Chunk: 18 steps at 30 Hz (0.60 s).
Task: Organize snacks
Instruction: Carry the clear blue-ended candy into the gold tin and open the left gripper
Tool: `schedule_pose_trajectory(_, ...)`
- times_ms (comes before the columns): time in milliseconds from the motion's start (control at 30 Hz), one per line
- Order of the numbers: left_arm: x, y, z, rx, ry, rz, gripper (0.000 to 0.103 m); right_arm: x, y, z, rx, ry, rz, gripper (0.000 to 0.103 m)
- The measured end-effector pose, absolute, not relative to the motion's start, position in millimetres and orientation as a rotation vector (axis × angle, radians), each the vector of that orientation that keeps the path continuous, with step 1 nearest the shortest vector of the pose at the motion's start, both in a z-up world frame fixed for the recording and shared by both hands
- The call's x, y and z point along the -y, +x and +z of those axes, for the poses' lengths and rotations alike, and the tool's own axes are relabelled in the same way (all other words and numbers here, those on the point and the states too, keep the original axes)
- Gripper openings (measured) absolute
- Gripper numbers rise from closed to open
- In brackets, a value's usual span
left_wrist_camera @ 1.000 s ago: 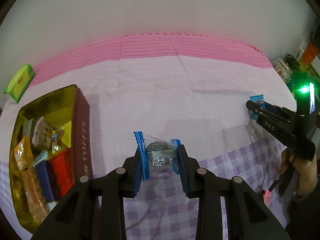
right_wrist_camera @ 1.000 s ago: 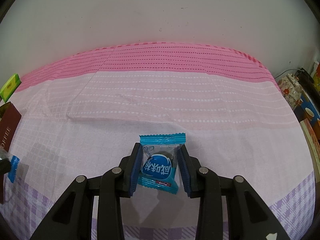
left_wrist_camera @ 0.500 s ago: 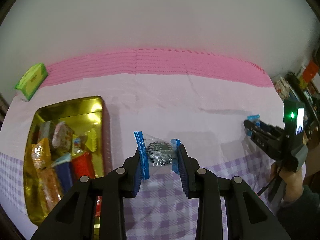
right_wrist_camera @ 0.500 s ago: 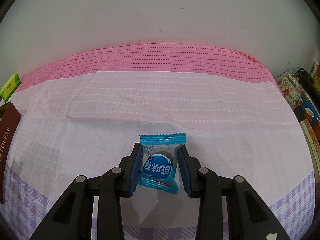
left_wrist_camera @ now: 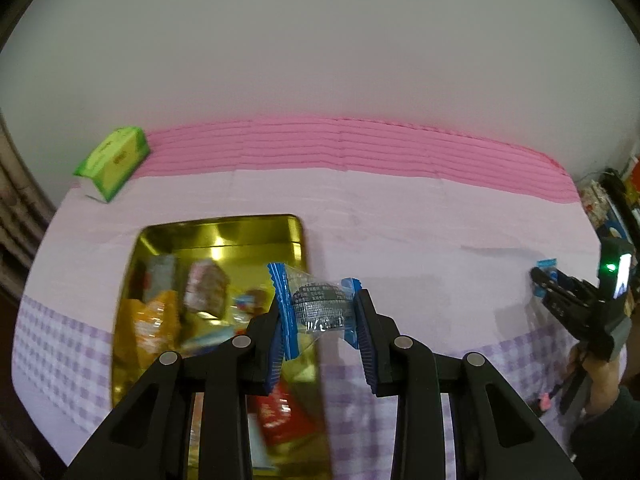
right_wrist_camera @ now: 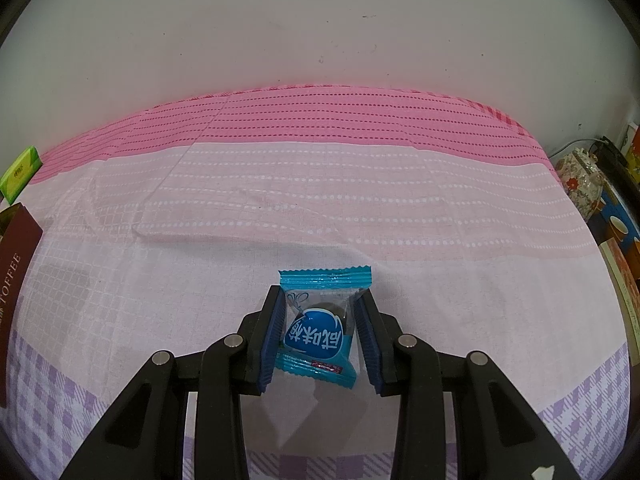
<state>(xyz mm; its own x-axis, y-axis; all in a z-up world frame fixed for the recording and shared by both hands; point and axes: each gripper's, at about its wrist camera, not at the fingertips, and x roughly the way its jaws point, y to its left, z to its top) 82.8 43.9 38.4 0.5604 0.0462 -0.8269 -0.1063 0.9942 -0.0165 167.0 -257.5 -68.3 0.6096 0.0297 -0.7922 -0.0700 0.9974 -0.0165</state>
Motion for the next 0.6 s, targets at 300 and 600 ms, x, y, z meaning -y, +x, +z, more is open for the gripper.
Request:
schedule_pose_trajectory(300,-87.6,88.2,29.0,-1.003,-0.079,0.192,0.033,257.3,167.0,-68.3,-0.913,-0.047,0.058,0.034)
schedule_pose_trajectory(600,-110.7,97.7,13.7,-1.048,-0.094,0.230,0.033,257.1,167.1,-68.3,-0.913,-0.047,0.058,0.034)
